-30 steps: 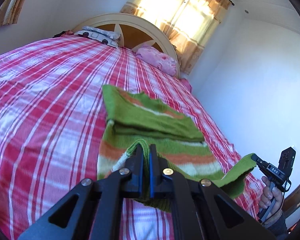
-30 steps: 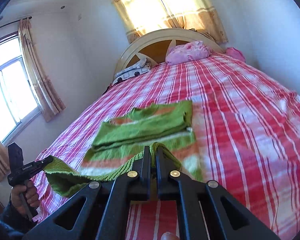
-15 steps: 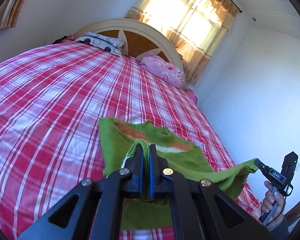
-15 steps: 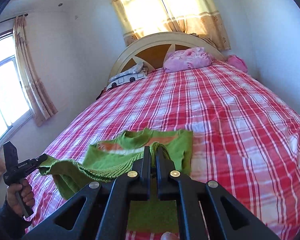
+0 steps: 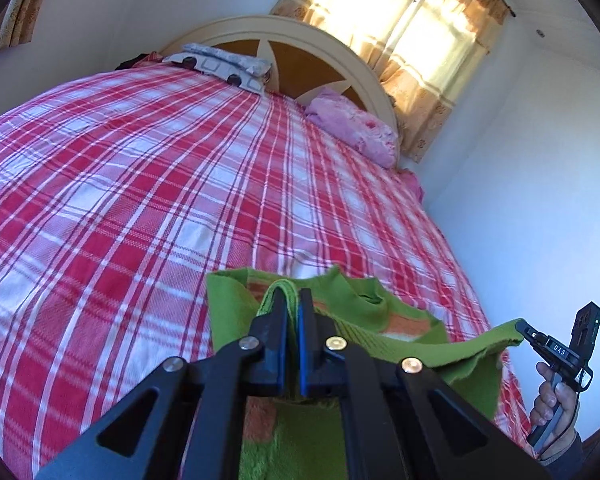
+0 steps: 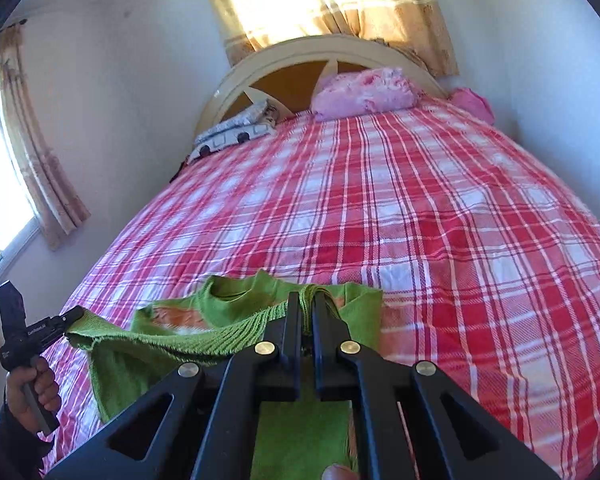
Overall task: Fold small clothes
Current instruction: 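Lift the hem with both grippers and fold it over toward the collar, then open both grippers to lay the hem down near the collar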
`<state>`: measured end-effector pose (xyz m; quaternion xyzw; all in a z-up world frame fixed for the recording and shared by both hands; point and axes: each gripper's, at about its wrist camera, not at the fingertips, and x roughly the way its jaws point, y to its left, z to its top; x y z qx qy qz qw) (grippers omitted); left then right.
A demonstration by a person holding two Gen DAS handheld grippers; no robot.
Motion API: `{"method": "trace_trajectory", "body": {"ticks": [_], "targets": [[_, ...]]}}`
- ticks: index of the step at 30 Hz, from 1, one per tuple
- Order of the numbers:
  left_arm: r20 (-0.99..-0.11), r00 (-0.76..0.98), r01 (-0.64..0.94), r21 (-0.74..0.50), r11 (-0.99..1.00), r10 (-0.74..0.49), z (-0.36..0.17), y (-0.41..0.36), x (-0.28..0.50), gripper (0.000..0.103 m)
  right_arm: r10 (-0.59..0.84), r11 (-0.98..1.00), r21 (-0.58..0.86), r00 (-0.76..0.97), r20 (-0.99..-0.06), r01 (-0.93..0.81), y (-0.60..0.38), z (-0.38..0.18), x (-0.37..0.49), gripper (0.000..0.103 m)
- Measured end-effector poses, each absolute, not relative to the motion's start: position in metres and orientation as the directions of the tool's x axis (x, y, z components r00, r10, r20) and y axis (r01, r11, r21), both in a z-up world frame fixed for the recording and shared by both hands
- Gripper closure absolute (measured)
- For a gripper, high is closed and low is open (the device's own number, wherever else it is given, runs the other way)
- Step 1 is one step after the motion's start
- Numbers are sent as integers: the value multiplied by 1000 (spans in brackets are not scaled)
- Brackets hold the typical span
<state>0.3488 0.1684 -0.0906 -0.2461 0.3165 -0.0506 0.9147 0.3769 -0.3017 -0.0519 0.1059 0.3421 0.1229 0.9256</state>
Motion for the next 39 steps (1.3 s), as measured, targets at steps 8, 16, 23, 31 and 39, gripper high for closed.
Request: {"method": "trace_trajectory", "body": {"ticks": [8,16,23,31,39], "targets": [[-624,749,-113,-452,885,-223,-126,170,398,98,268,957,271,654,-707,-99,-301,-100,450,100],[-655,743,-179,-393,902,-138,-138,173,405,77,203,969,245,628,-751,-20,-306,-139,499,54],[-644,762,-124,-253,959,-72,-129,150,361,48,260,965,217,600,-757,-145,-286,-138,467,48],[-702,709,-107,-9,994,70,-150,109,357,42,289,866,74,375,-881,-494,-179,-167,424,48],[-750,659,-224,-115,968,64,-176,150,360,36,139,961,4,470,-872,-277,-183,-187,489,48]]}}
